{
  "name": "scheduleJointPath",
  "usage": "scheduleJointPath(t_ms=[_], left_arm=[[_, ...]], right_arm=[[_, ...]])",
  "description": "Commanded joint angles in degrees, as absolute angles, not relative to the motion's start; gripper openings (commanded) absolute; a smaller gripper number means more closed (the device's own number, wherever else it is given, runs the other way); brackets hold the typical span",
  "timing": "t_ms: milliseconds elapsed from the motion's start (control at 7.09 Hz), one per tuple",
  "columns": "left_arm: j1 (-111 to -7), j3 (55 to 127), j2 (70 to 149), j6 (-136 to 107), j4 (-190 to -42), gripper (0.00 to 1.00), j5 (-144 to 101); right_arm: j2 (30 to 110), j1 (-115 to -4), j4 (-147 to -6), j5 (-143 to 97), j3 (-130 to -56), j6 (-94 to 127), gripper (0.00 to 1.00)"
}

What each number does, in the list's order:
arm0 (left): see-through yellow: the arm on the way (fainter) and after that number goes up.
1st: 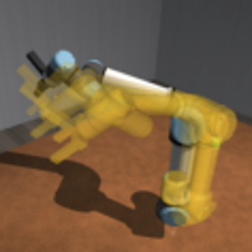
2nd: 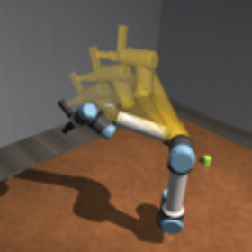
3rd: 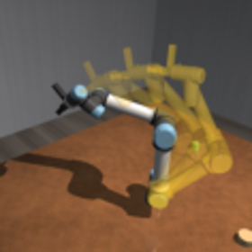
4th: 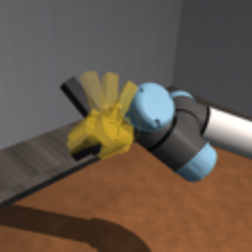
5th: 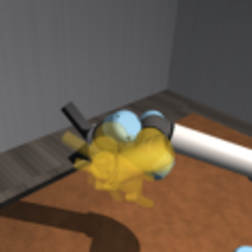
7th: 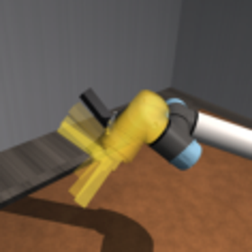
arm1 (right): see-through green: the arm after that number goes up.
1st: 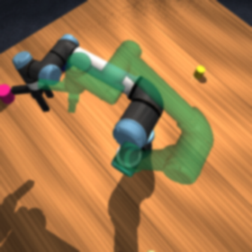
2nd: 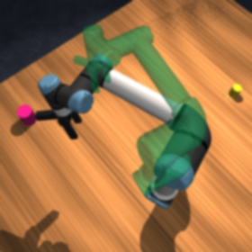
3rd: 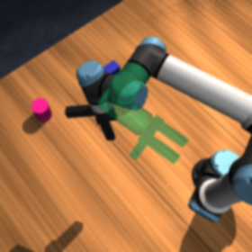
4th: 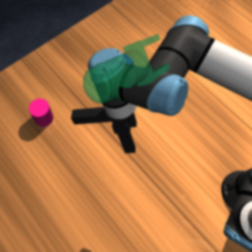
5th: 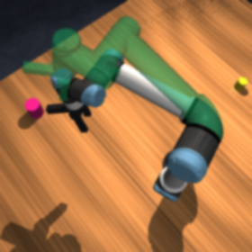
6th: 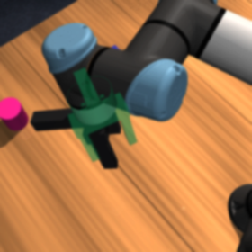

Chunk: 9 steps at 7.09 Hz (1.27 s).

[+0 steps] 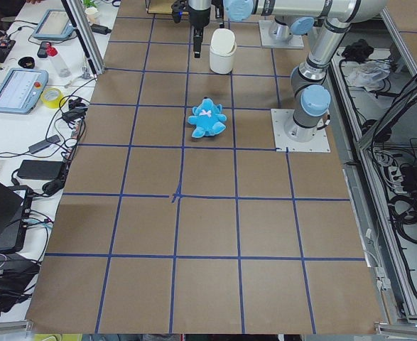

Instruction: Open trash can with right arm

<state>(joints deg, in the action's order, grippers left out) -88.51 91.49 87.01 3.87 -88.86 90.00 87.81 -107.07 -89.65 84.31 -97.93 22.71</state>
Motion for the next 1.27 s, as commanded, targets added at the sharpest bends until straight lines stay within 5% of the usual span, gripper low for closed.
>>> scheduleJointPath(t_ms=[0, 1128], left_arm=[[-88.5, 91.5, 86.9, 3.9, -88.9, 1.0, 90.0], [-88.5, 91.5, 87.0, 3.9, -88.9, 1.0, 90.0]], right_arm=[[87.7, -105.3, -83.9, 88.6, -91.2, 17.9, 0.0], [87.9, -89.7, -79.4, 91.1, -86.7, -5.7, 0.0]])
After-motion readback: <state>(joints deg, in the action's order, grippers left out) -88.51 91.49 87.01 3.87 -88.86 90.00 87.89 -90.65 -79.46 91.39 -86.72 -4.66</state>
